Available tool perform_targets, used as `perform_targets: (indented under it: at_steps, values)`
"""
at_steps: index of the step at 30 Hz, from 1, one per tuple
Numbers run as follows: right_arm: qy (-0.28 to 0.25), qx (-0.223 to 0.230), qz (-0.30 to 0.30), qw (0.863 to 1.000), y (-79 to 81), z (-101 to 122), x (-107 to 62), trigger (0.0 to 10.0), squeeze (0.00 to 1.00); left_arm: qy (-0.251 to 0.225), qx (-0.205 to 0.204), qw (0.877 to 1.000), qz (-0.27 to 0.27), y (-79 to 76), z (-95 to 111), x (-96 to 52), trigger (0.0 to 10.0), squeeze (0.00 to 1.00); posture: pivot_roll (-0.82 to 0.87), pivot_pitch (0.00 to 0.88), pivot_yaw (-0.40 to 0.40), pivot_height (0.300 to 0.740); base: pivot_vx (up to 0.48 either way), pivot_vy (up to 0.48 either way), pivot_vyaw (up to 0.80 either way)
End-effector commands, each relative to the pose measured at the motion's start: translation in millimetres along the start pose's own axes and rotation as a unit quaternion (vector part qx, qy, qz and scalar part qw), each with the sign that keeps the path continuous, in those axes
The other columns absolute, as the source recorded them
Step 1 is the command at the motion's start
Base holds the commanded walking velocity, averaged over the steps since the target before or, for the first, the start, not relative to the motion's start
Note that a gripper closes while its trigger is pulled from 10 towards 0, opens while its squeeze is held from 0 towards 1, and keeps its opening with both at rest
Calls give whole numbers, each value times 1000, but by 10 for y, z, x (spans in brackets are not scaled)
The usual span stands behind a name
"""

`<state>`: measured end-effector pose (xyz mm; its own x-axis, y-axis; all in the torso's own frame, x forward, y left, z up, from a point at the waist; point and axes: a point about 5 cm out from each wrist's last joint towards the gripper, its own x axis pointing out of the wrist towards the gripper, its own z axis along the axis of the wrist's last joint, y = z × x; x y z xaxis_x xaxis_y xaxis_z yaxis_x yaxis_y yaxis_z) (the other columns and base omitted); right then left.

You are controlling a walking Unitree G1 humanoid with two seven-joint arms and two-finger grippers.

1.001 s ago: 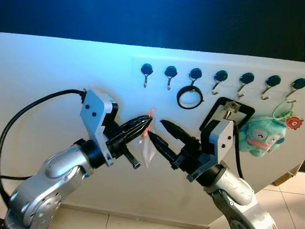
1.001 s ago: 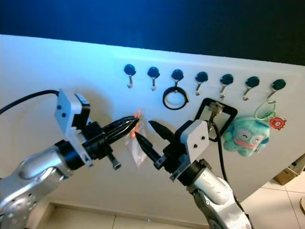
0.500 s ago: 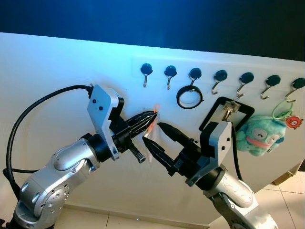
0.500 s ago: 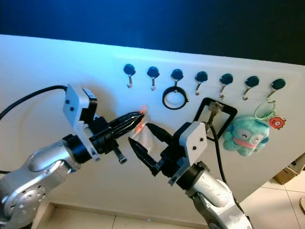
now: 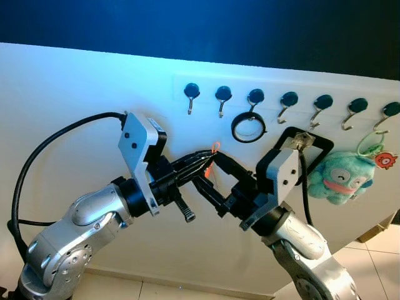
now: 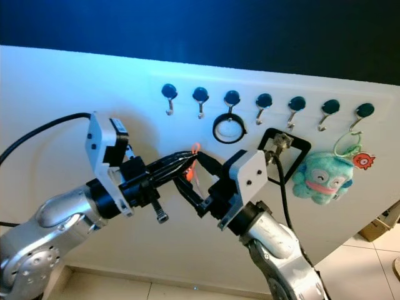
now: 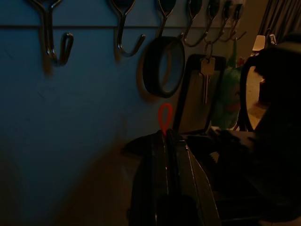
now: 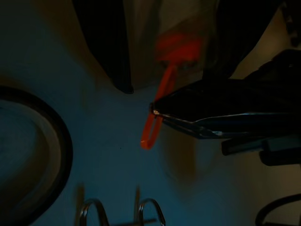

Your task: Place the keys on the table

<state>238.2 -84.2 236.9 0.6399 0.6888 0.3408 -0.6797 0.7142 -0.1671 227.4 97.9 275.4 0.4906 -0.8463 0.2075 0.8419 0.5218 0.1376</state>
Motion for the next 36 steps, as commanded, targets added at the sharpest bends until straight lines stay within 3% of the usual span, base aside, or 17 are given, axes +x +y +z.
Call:
perform_targets:
  at_steps: [1, 3, 5, 7, 9, 27, 28, 33, 34, 35, 36]
  values:
    - [-1, 0, -3, 1000, -6, -13, -5, 10000, 0, -4, -8, 1000, -28, -100, 10, 2, 10000, 0, 81, 157, -14, 740, 0, 0, 0]
    - [-2, 2, -1, 1000, -6, -15, 2, 10000, 0, -4, -9, 999, -30, -107, 12, -1, 10000, 0, 81, 157, -14, 740, 0, 0, 0]
    - [-6, 5, 4, 1000, 3, -13, 20, 6667, 0, -4, -9, 999, -33, -112, 13, 1, 10000, 0, 80, 155, -15, 740, 0, 0, 0]
    - [-7, 5, 5, 1000, 6, -12, 25, 6667, 0, -4, -9, 999, -34, -113, 13, 1, 10000, 0, 80, 155, -15, 740, 0, 0, 0]
    - [-11, 6, 9, 1000, 20, -6, 36, 0, 0, -4, -9, 999, -35, -118, 12, 2, 10000, 0, 81, 148, -15, 740, 0, 0, 0]
    - [-28, -5, 11, 1000, 34, 41, 60, 0, 0, 2, -12, 999, -32, -129, -19, -12, 10000, 0, 82, 146, -17, 740, 0, 0, 0]
    - [-26, -8, 6, 1000, 24, 38, 60, 10000, 0, 1, -10, 1000, -30, -125, -16, -9, 10000, 0, 81, 149, -18, 740, 0, 0, 0]
    - [-22, -18, -5, 1000, 0, 29, 62, 10000, 0, -3, -2, 1000, -18, -98, -10, 0, 10000, 0, 79, 151, -17, 740, 0, 0, 0]
    - [-20, -21, -8, 1000, -6, 23, 61, 10000, 0, -4, -3, 1000, -20, -99, -9, -1, 10000, 86, 79, 151, -17, 740, 0, 0, 0]
    - [-18, -24, -10, 1000, -9, 17, 59, 10000, 0, -4, -5, 1000, -24, -105, -7, -4, 10000, 1000, 79, 152, -17, 740, 0, 0, 0]
    - [-18, -24, -10, 1000, -9, 17, 59, 10000, 0, -4, -5, 1000, -24, -105, -7, -4, 10000, 1000, 79, 152, -17, 740, 0, 0, 0]
